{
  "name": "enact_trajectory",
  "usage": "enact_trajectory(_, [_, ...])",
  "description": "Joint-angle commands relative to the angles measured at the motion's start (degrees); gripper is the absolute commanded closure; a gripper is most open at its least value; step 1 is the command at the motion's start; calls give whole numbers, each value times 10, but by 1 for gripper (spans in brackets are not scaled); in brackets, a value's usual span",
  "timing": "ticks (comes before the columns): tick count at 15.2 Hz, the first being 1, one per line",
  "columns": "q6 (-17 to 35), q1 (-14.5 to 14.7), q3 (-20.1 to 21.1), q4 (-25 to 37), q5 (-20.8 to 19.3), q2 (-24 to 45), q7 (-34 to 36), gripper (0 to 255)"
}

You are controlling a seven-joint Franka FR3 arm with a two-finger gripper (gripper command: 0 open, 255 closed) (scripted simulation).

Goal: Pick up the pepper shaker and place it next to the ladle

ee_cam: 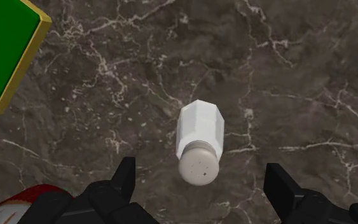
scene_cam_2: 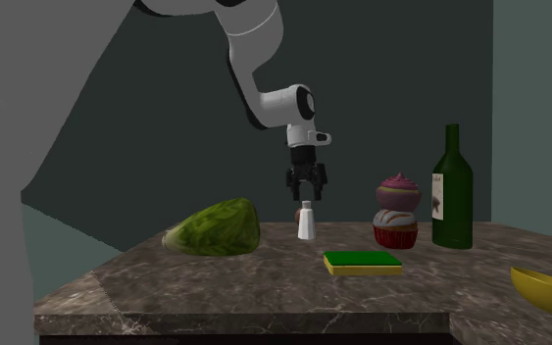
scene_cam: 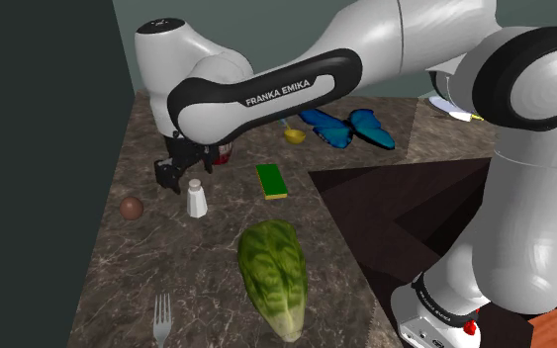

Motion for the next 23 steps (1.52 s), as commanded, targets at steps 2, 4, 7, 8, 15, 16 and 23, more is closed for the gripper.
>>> enact_trajectory(2, [17, 3, -3, -5, -7, 13, 6, 0])
enact_trajectory(4, [29, 3, -5, -13, -10, 18, 8, 0])
enact_trajectory(7, [39, 3, -7, -18, -13, 23, 10, 0])
enact_trajectory(8, [39, 3, -7, -18, -13, 23, 10, 0])
enact_trajectory(15, [39, 3, -7, -18, -13, 23, 10, 255])
enact_trajectory(16, [39, 3, -7, -18, -13, 23, 10, 255])
enact_trajectory(23, [39, 3, -7, -18, -13, 23, 10, 255])
